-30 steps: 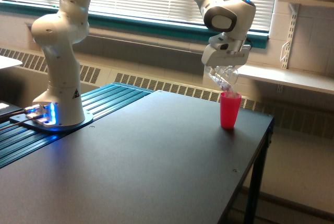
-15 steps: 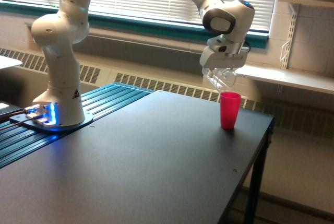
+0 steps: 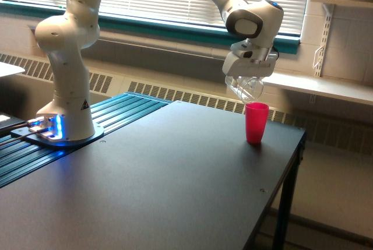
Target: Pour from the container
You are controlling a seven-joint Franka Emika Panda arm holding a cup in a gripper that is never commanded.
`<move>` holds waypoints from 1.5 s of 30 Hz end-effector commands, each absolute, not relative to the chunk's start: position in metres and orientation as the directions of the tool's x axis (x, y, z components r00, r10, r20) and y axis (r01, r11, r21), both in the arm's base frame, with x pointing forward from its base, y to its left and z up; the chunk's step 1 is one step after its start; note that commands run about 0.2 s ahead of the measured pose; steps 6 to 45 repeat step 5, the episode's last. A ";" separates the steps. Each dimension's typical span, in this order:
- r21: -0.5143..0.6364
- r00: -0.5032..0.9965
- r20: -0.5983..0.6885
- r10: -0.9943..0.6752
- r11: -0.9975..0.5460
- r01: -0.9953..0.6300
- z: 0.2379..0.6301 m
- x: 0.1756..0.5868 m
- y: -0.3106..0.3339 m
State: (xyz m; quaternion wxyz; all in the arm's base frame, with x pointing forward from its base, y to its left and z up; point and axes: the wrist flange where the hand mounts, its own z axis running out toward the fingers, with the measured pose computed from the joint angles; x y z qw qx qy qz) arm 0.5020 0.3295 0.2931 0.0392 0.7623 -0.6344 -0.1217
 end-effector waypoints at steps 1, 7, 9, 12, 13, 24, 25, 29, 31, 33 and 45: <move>0.208 0.146 -0.131 -0.981 -0.171 -0.963 0.299 0.500 0.330; 0.212 0.139 -0.130 -0.982 -0.164 -0.963 0.300 0.498 0.328; 0.212 0.139 -0.130 -0.982 -0.164 -0.963 0.300 0.498 0.328; 0.212 0.139 -0.130 -0.982 -0.164 -0.963 0.300 0.498 0.328; 0.212 0.139 -0.130 -0.982 -0.164 -0.963 0.300 0.498 0.328; 0.212 0.139 -0.130 -0.982 -0.164 -0.963 0.300 0.498 0.328; 0.212 0.139 -0.130 -0.982 -0.164 -0.963 0.300 0.498 0.328; 0.212 0.139 -0.130 -0.982 -0.164 -0.963 0.300 0.498 0.328; 0.212 0.139 -0.130 -0.982 -0.164 -0.963 0.300 0.498 0.328; 0.212 0.139 -0.130 -0.982 -0.164 -0.963 0.300 0.498 0.328; 0.212 0.139 -0.130 -0.982 -0.164 -0.963 0.300 0.498 0.328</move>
